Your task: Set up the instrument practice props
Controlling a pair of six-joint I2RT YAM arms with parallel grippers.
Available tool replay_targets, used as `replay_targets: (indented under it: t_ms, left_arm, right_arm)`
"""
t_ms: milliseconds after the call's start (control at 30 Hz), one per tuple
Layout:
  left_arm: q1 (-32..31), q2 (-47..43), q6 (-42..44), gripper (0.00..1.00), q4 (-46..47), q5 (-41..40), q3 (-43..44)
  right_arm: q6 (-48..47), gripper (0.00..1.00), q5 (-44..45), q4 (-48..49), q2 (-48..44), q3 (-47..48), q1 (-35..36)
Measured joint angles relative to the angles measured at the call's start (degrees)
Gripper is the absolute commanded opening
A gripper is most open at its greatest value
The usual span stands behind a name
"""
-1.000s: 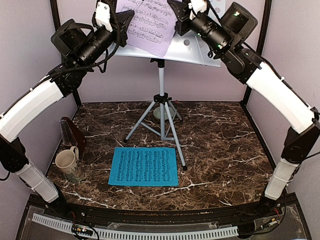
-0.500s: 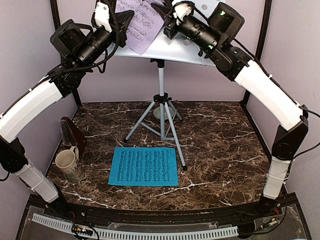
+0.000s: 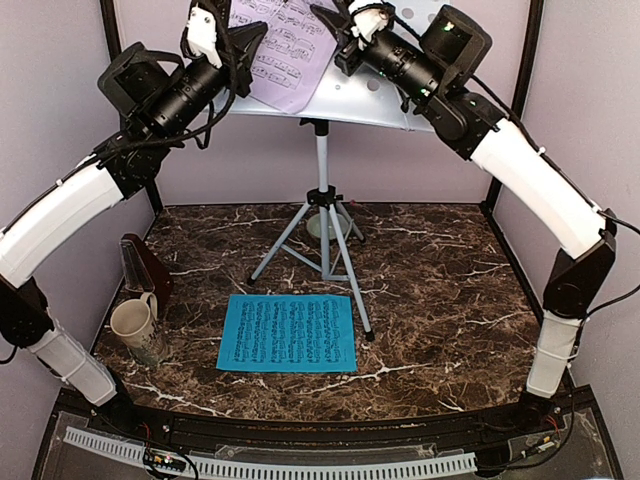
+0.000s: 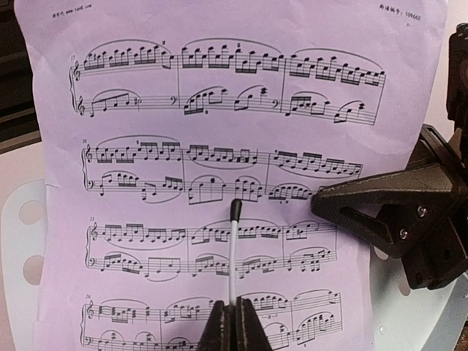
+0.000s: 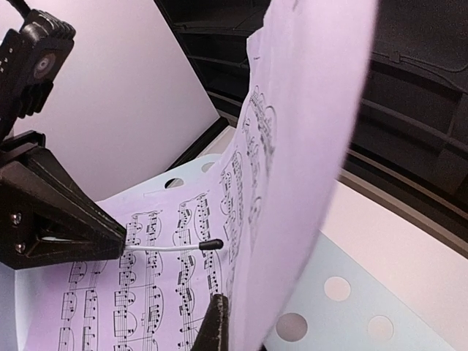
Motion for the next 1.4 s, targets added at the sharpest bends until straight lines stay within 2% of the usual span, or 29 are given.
replay_targets:
  t_ms: [300,333,433,500,700,933,1400]
  left_arm:
    - [0.00,-3.63,0.83,0.00,4.74,3.89,-5.57]
    - [0.02,-3.63,0.87,0.00,4.85,4.09,-5.62]
    - [0.00,-3.63,0.96,0.00,5.01,4.70,-5.66]
    - [0.02,-3.63,0.96,0.00,4.98,4.81,-5.66]
    - [0.02,-3.61,0.96,0.00,4.87,4.96,-5.66]
    - [0.22,-3.61,0.94,0.00,4.83,5.31,-5.66]
    - [0.22,-3.61,0.94,0.00,4.70,6.01,-5.66]
  right_arm:
    - [-0.04,0.00,-4.02,-0.57,-0.85,-0.48,-1.33]
    - [-0.07,0.03,-4.35,-0.46,-0.90,-0.57,-1.38]
    - [-0.31,0.22,-5.16,0.02,-0.92,-0.90,-1.62]
    - [-0.55,0.30,-5.84,0.96,-0.92,-1.05,-1.77]
    - [0.26,0.34,-6.60,3.74,-0.83,-1.14,-1.99]
    - [0.76,0.45,-6.62,7.56,0.22,-1.09,-2.10]
    - [4.44,0.46,-7.15,13.88,2.32,-1.14,-2.12]
